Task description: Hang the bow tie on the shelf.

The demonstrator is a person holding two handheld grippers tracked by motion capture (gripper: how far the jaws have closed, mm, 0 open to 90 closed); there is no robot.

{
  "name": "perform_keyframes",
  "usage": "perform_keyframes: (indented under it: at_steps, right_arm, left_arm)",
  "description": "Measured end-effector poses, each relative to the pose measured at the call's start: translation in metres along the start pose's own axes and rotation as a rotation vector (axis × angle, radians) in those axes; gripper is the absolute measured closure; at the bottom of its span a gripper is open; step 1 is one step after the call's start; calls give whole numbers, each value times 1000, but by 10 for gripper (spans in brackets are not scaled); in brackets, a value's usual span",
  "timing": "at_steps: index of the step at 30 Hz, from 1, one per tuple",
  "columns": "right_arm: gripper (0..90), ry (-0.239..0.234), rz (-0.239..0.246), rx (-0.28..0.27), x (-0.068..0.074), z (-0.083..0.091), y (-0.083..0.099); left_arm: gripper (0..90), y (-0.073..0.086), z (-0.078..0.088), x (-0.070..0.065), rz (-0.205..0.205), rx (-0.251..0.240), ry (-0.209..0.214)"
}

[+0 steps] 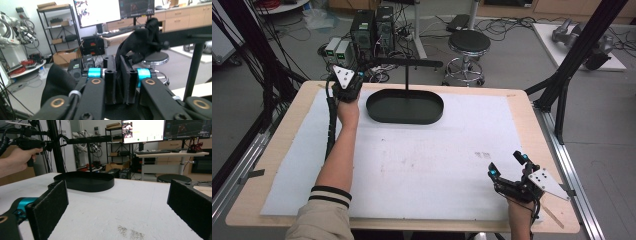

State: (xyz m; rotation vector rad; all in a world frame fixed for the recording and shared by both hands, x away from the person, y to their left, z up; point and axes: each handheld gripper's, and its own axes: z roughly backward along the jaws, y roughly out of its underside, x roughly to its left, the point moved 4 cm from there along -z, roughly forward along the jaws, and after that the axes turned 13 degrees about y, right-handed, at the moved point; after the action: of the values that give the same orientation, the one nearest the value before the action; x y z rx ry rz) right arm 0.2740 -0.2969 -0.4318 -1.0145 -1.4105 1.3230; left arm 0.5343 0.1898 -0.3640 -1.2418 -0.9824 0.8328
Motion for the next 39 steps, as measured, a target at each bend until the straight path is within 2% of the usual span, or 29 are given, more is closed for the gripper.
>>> perform_keyframes:
  at_steps: [3,4,8,9,10,11,13,15,17,21,22,24,25,27,32,36,39]
  right_arm:
    - [26,-1,0,2,0,0,0]
    - [26,1,-3,1,-1,1,0]
    - [26,3,-4,-2,-2,1,0]
    - [26,6,-10,1,-3,2,0]
    - [26,6,-10,1,-3,2,0]
    - [26,4,-9,-2,-2,2,0]
    - [26,3,-8,-3,-1,2,-1]
    - [26,3,-9,-6,-1,2,-1]
    - [26,4,-9,-9,0,2,-1]
    - [26,6,-9,-15,2,1,-1]
    - [26,7,-6,-17,2,1,-1]
    - [26,9,-7,-21,3,1,-2]
    - [26,13,-5,-22,2,1,-2]
    - [26,17,-8,-27,2,2,-3]
    - [26,33,5,-43,0,7,-5]
    - [26,43,11,-59,-1,9,-8]
    - [26,55,19,-55,-1,11,-7]
  left_arm:
    - [773,4,-2,0,15,16,4]
    - [691,5,-2,0,25,16,7]
    - [480,3,-1,0,36,4,20]
    - [422,1,2,0,34,-15,30]
    - [393,1,2,0,34,-15,30]
    - [378,0,8,2,30,-46,27]
    - [313,0,11,3,38,-58,27]
    - [277,0,20,8,51,-67,36]
    - [196,-1,28,10,53,-65,39]
    - [152,-6,48,11,43,-85,52]
    - [151,-6,48,11,43,-85,52]
    - [140,-13,66,13,49,-104,71]
    - [140,-13,66,13,49,-104,71]
    - [139,-21,90,13,45,-131,78]
    - [132,-33,137,14,18,-172,96]
    - [130,-37,177,16,-6,-201,100]
    - [130,-36,206,19,-3,-236,87]
